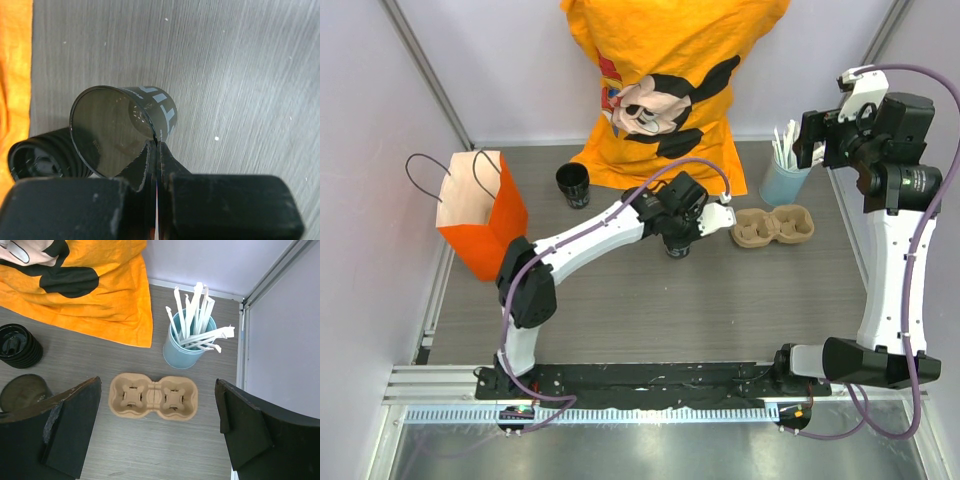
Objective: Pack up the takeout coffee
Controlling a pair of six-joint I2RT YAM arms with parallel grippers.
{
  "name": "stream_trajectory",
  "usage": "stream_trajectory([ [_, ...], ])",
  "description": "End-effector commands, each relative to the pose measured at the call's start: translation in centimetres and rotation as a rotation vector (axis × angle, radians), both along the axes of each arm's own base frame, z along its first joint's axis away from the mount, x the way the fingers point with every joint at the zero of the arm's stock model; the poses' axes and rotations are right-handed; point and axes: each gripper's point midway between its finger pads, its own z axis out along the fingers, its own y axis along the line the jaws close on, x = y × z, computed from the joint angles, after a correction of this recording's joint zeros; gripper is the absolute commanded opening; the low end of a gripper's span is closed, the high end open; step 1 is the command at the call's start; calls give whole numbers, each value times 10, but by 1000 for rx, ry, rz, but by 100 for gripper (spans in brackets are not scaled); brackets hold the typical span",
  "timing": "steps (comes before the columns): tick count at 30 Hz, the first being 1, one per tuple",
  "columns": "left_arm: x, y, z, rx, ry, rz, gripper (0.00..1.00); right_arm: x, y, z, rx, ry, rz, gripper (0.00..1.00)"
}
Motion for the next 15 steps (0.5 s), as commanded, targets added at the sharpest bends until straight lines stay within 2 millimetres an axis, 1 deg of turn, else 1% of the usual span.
stream_trajectory([
  [1,15,-25,6,-66,-70,34,0,-8,4,22,13,-79,15,100],
  [4,15,-31,-3,-62,-77,42,0,-10,5,22,15,-81,20,100],
  [7,17,-32,-12,-58,-83,56,0,-10,5,21,18,-80,25,100],
  [12,15,-36,-18,-74,-80,72,0,-10,7,18,25,-74,36,100],
  [15,11,-39,-21,-71,-75,63,0,-9,9,18,30,-75,44,100],
])
